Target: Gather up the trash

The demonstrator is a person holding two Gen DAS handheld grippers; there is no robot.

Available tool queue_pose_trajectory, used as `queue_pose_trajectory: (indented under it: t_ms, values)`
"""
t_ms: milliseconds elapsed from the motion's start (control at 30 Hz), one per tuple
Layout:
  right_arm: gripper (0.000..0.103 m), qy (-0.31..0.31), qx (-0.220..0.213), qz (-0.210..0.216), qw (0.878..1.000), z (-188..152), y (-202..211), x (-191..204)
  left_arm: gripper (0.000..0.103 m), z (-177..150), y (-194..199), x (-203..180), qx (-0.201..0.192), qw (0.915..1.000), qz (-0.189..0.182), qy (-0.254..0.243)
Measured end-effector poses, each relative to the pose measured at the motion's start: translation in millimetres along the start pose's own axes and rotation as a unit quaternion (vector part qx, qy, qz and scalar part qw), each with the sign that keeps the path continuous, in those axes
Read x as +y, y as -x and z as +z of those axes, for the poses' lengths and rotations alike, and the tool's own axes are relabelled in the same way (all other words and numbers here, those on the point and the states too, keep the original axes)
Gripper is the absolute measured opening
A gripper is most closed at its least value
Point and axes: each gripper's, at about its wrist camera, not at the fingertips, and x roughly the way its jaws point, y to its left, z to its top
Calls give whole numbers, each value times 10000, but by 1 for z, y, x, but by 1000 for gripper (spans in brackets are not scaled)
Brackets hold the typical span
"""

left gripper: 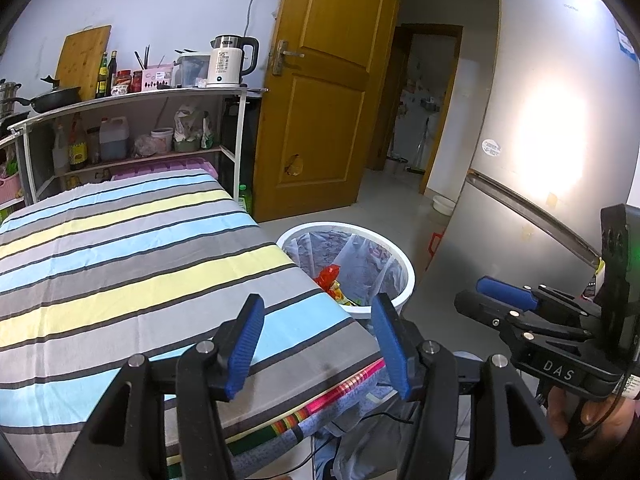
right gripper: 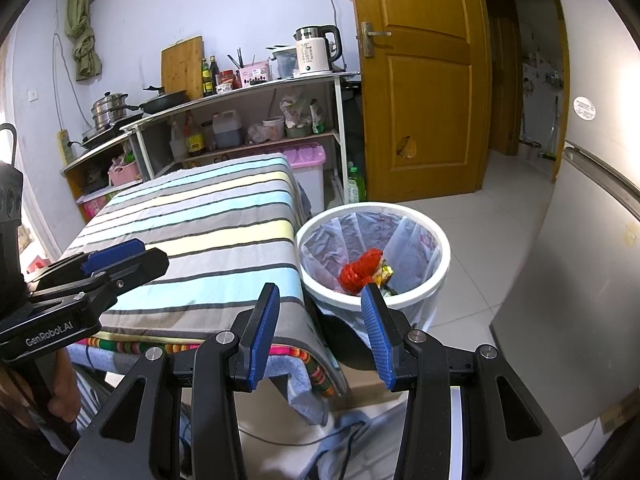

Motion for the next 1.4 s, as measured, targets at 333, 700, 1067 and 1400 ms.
queue_pose_trajectory:
  t_ms: [333, 700, 1067, 1400]
  values:
    - [44, 4, 10, -3, 10000, 0, -2, 0, 59, 0, 0, -3, -4, 10000, 49, -48]
    - [44, 0, 16, -5, 10000, 1, -2, 0, 59, -3, -1, -5, 17, 10000, 57, -58]
    - [44, 5, 7, -9, 10000, 1, -1, 0, 59, -6, -1, -5, 2, 9999, 89, -93]
    - [44, 2, 19, -5, 10000, -1, -3, -1, 59, -7, -1, -4, 0, 9999, 83, -72]
